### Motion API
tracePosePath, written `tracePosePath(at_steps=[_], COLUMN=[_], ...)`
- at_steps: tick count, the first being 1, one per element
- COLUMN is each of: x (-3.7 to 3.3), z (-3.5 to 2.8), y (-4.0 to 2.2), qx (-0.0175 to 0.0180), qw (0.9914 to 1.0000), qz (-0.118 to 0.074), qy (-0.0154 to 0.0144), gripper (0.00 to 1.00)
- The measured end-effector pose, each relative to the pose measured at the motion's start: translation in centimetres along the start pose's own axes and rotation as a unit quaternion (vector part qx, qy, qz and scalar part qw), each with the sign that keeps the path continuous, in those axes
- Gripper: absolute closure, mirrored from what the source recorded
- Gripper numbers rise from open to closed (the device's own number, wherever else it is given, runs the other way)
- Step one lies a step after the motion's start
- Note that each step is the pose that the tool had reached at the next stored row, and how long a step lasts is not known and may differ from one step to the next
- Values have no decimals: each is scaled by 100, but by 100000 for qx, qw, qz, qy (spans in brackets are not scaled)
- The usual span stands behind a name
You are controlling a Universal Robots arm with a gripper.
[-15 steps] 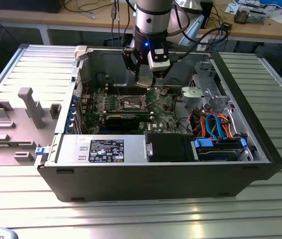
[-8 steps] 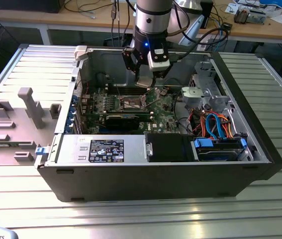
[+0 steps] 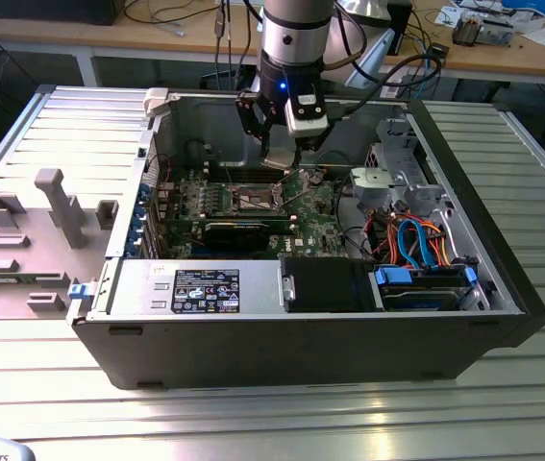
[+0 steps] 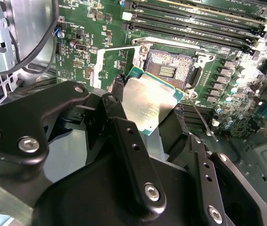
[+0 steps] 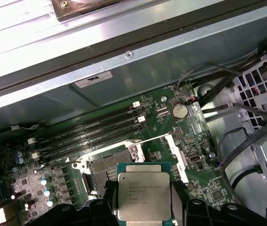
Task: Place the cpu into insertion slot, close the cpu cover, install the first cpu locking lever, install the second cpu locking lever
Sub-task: 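Place the cpu into insertion slot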
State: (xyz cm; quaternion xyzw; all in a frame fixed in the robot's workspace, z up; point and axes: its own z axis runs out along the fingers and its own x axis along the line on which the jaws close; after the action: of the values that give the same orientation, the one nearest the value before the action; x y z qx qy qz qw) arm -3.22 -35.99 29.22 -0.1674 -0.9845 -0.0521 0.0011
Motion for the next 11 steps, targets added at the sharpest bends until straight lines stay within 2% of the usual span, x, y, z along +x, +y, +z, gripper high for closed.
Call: tracePosePath(at_steps=[11], x=[0], z=[3], y=[0], qx=[-10], qw=[99999], qz=[389], qy=[-38], gripper=[46])
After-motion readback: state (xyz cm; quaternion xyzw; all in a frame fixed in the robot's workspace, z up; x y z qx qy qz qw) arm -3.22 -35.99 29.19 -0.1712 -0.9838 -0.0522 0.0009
